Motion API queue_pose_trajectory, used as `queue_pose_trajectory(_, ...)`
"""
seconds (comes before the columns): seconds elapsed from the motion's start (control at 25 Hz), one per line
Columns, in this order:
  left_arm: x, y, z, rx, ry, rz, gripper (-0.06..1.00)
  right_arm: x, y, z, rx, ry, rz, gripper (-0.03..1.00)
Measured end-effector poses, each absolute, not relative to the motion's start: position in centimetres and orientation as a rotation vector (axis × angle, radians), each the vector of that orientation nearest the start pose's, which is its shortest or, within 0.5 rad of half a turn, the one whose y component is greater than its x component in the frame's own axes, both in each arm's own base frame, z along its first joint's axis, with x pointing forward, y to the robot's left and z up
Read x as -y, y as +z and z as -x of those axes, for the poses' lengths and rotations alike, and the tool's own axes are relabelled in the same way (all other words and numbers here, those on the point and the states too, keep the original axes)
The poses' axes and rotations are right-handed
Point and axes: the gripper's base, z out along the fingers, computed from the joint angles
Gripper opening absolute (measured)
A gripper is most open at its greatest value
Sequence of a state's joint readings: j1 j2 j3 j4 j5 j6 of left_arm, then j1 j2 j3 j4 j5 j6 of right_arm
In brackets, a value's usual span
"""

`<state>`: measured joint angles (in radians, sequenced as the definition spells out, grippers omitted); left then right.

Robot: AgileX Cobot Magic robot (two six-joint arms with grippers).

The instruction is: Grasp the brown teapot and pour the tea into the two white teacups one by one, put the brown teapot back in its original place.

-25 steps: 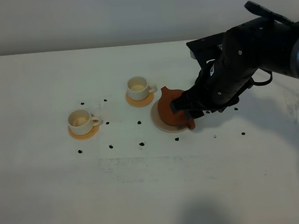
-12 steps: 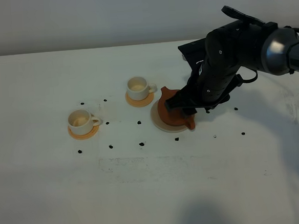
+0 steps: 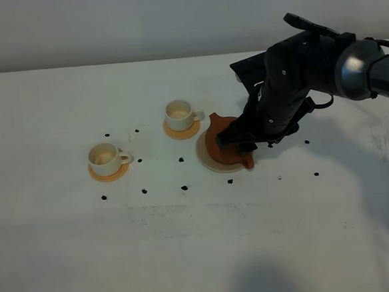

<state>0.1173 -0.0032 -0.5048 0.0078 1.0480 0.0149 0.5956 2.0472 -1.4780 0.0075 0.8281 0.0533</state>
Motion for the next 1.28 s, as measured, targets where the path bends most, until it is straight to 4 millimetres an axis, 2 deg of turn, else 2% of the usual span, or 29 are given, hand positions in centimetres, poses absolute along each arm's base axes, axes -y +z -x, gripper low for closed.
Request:
queue_pose_trajectory(0.88, 0.0, 28.0, 0.5, -2.022, 0.093, 0.104, 0.50, -23.7, 15.6, -35.1, -2.781, 0.099, 0.829, 0.51)
queue_pose_trajectory(1.04, 0.0, 28.0, 0.5, -2.022, 0.093, 0.104, 0.50, -23.7, 15.6, -35.1, -2.775, 0.100, 0.841, 0.48)
queue_pose_trajectory(1.28, 0.0, 28.0, 0.5, -2.022, 0.093, 0.104, 0.50, -23.8, 15.6, -35.1, -2.742, 0.102, 0.913, 0.36)
